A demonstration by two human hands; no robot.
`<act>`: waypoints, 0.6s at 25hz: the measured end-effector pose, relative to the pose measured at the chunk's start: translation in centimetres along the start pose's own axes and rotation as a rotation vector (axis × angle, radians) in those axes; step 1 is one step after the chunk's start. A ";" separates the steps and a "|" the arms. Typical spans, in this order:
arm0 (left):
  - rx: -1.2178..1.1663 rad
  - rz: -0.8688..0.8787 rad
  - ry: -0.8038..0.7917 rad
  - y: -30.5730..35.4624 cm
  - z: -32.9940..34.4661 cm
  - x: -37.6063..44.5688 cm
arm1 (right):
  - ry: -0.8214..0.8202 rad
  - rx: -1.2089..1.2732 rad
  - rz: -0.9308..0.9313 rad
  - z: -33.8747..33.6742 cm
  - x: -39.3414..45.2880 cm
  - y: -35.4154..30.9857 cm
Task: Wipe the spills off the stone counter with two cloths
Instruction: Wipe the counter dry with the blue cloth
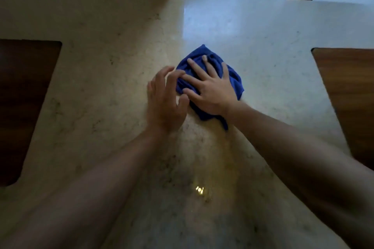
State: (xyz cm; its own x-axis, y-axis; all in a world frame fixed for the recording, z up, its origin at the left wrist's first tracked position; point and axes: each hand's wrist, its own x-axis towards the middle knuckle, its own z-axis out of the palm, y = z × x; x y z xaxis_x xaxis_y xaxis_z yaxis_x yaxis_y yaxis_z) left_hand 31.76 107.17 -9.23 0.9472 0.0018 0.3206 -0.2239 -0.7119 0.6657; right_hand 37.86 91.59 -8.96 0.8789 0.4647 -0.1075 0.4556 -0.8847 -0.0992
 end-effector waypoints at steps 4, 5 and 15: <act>0.133 0.064 -0.193 -2.2 -3.1 -0.3 | -0.013 0.004 -0.015 2.2 -14.2 -6.6; 0.219 0.116 -0.271 -3.3 -4.3 -0.8 | -0.035 0.011 -0.003 2.7 -17.7 -8.2; 0.654 -0.020 -0.538 -13.0 -12.7 -1.0 | -0.054 0.044 0.702 5.4 -32.7 -21.2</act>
State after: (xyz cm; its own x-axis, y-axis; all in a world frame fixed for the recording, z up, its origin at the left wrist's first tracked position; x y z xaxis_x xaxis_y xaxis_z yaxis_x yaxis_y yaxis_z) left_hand 30.83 125.35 -9.61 0.9668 -0.1978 -0.1620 -0.1850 -0.9785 0.0911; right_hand -1.29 95.39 -8.73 0.9544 -0.2129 -0.2092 -0.2236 -0.9743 -0.0286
